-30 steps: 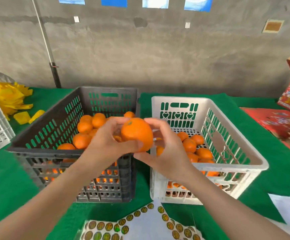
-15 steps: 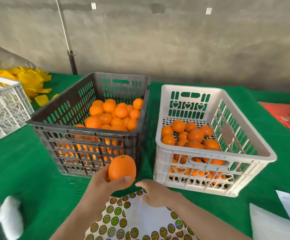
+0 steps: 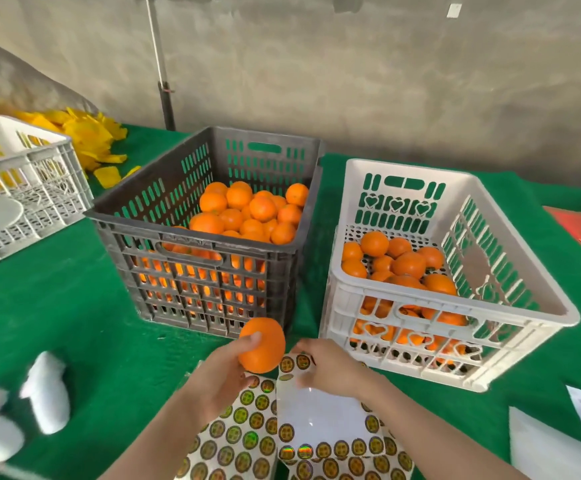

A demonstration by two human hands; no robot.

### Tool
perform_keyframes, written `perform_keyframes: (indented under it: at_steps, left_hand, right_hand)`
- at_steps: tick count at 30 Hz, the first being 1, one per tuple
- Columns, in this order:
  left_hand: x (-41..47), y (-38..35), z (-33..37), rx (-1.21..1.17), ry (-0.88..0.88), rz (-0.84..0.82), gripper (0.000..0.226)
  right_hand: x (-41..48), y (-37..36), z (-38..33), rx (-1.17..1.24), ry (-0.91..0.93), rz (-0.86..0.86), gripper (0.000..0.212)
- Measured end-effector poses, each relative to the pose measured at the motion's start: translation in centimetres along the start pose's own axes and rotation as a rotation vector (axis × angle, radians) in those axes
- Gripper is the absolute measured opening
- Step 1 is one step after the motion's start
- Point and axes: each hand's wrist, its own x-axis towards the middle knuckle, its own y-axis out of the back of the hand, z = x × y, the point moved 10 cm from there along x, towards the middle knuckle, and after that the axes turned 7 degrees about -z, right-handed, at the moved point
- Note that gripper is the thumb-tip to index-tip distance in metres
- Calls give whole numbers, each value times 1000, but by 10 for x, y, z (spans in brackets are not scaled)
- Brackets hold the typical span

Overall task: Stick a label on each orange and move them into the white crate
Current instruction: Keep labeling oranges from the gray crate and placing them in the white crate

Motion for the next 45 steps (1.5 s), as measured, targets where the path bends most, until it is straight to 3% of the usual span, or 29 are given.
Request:
perform_keyframes:
  at_steps: [4,8,14,17,19,21,23,25,35,39,45]
  left_hand:
    - [11,-21,-7,-149,11,-106,114]
    - [19,-43,-1,-236,0,-213,125]
    - [21,-76,14,-42,-1,-372,115]
    - [24,-85,15,-60,9,-357,112]
    - [28,-85,12,-131,41,-320,113]
    - [28,-85,7,-186,82,-312,112]
    - [28,-85,3,-235,108,-321,98]
    - [28,-84,0,-260,126,-324,80]
    - [27,-87,-6,-265,179,-401,71]
    - [29,-90,-12,-235,214,-415,72]
    - [35,-82,-37,-190,305,-377,74]
  right_hand:
    - [-25,17,2,43,-14,-35,44]
    - [-44,38,1,47,-48,-39,48]
    - [-61,64,2,46,-60,-34,57]
    - [-68,64,7,125,-74,-19,67]
    - [-74,67,4,142,-25,93,63]
    - [-86,80,-9,62,103,348,42]
    - [-100,84,-22,-8,212,552,19]
    - [-103,77,-30,-75,250,595,9]
    - [-126,73,-60,-228,302,614,5]
    - [-113,67,-44,-225,174,442,16]
    - [-98,49,-31,-182,153,279,7]
